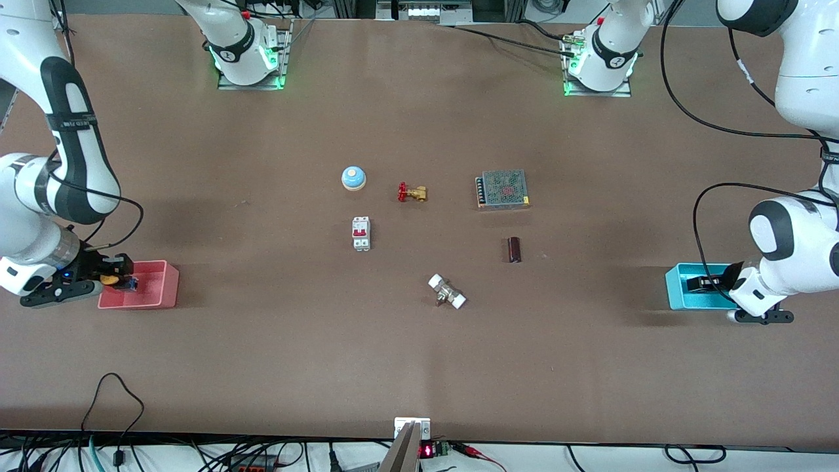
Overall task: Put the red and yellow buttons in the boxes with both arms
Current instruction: 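Carry the yellow button with the right gripper over the pink box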
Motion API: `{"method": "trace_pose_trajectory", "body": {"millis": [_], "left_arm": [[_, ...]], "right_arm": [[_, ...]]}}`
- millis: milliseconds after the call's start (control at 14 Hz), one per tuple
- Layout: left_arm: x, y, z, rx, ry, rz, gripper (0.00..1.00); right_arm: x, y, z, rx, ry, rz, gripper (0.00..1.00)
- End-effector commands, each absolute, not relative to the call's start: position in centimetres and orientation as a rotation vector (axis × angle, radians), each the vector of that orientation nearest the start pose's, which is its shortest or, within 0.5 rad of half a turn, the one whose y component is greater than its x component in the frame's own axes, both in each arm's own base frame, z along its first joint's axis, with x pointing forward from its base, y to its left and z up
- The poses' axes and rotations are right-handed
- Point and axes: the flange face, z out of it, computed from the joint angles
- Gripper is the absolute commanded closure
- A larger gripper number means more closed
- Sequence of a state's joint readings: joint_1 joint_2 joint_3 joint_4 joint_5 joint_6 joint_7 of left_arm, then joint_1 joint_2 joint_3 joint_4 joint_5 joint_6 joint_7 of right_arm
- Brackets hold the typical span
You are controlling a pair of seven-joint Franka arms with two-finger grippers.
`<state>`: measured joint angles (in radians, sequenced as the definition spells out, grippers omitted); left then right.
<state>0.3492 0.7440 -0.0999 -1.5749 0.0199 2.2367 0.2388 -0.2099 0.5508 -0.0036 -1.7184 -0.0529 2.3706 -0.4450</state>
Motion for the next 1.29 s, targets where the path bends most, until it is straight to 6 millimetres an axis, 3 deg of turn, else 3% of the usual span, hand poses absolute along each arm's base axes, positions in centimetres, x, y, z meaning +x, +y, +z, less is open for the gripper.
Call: {"method": "trace_pose_trajectory", "body": {"millis": [0, 286, 357, 429, 571, 929, 1214], "left_arm": [[66.8, 18.1, 20.0, -3.240, -0.005, 0.073, 0.78], [66.6, 18.1, 19.5, -3.243, -0.005, 0.084, 0.75], [66.6, 18.1, 19.5, -3.243, -0.005, 0.084, 0.60], [66.6, 18.1, 19.5, -3.243, -0.003, 0.084, 0.26], [66.7, 18.1, 19.6, -3.242, -0.003, 0.080, 0.12], [66.7, 18.0, 20.4, -3.241, 0.002, 0.085, 0.04], [67.1, 17.8, 22.6, -3.231, 0.002, 0.052, 0.03]], "right_arm": [[67.2, -15.1, 27.5, -3.165, -0.399, -0.170, 0.73], [67.2, -14.9, 26.9, -3.138, -0.367, -0.168, 0.73], [67.0, -14.8, 26.6, -3.135, -0.365, -0.157, 0.73], [66.8, -14.8, 26.0, -3.131, -0.369, -0.138, 0.73], [66.7, -14.8, 25.6, -3.128, -0.384, -0.129, 0.72], [66.6, -14.8, 24.7, -3.125, -0.390, -0.113, 0.69], [66.5, -14.7, 24.0, -3.122, -0.390, -0.099, 0.66]]}}
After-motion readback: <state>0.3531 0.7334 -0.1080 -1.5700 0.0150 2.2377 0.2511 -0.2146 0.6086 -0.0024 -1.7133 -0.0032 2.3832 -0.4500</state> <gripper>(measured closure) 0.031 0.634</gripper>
